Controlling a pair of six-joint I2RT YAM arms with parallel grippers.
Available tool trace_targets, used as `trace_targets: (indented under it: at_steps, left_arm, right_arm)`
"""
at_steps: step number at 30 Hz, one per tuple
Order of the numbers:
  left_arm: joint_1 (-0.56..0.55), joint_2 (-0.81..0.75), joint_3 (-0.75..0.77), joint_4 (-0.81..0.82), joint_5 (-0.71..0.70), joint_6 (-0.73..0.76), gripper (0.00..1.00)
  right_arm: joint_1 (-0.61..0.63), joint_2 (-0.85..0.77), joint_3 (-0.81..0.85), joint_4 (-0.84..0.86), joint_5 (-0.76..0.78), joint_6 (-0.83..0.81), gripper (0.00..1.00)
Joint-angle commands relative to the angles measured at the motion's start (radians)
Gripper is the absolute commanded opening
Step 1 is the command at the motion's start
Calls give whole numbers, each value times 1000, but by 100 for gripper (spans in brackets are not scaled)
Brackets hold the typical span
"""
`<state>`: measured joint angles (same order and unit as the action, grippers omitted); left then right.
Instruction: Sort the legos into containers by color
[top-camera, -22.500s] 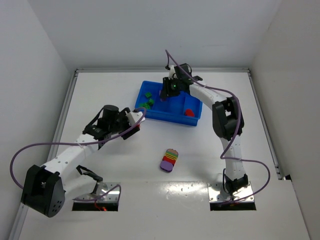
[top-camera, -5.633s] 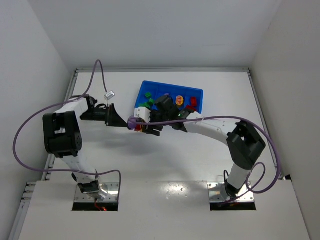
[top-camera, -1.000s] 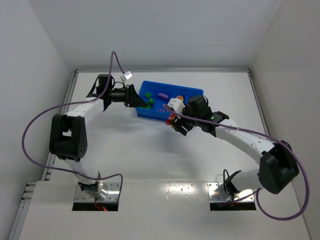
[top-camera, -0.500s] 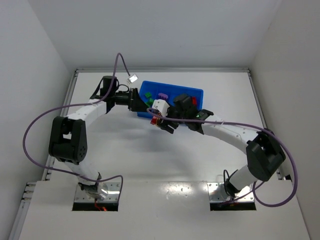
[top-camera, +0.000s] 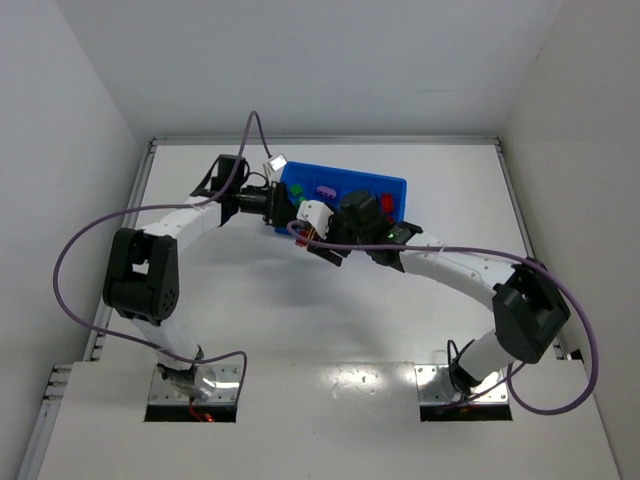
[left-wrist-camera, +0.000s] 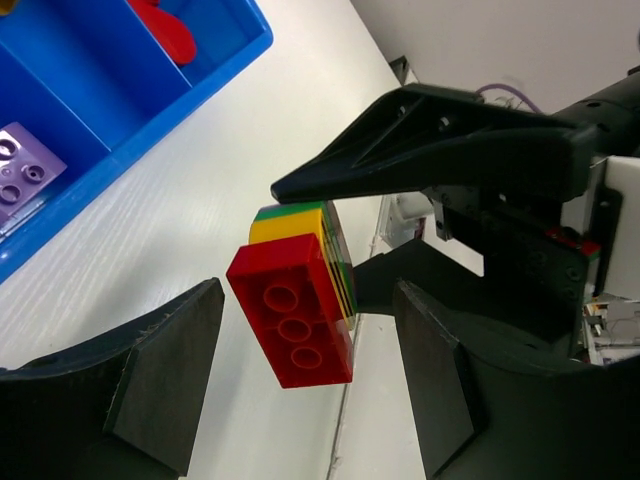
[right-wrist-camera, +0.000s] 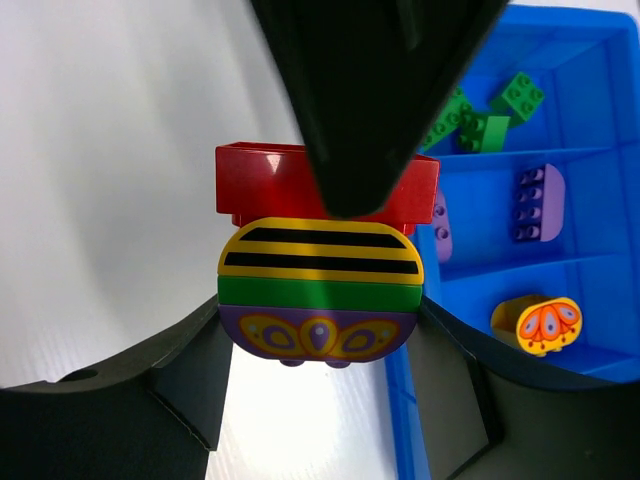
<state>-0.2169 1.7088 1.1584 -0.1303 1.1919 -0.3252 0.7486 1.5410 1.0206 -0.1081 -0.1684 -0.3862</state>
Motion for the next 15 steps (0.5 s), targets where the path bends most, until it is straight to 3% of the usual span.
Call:
trace_targets:
  at_steps: [1,5,9,10,12,15]
  left_arm:
    - [-15,2,34,-14,0,35,75]
    - [-24,2,34,-14,0,44,71]
    - [-24,2,34,-14,9,44,41]
    - [-24,2,34,-14,9,44,25]
    - [-24,2,34,-14,9,44,7]
    - [-15,-24,24,-14,9,54,1]
  right_arm:
    - [5,-15,62,67,17,-5,4]
    - [5,-15,62,67,26,-5,4]
    - [5,-15,62,67,26,-5,4]
    - [5,-15,62,67,35,-5,4]
    - [5,-15,38,67,44,-5,4]
    - [-6,-39,-2,67,53,-5,4]
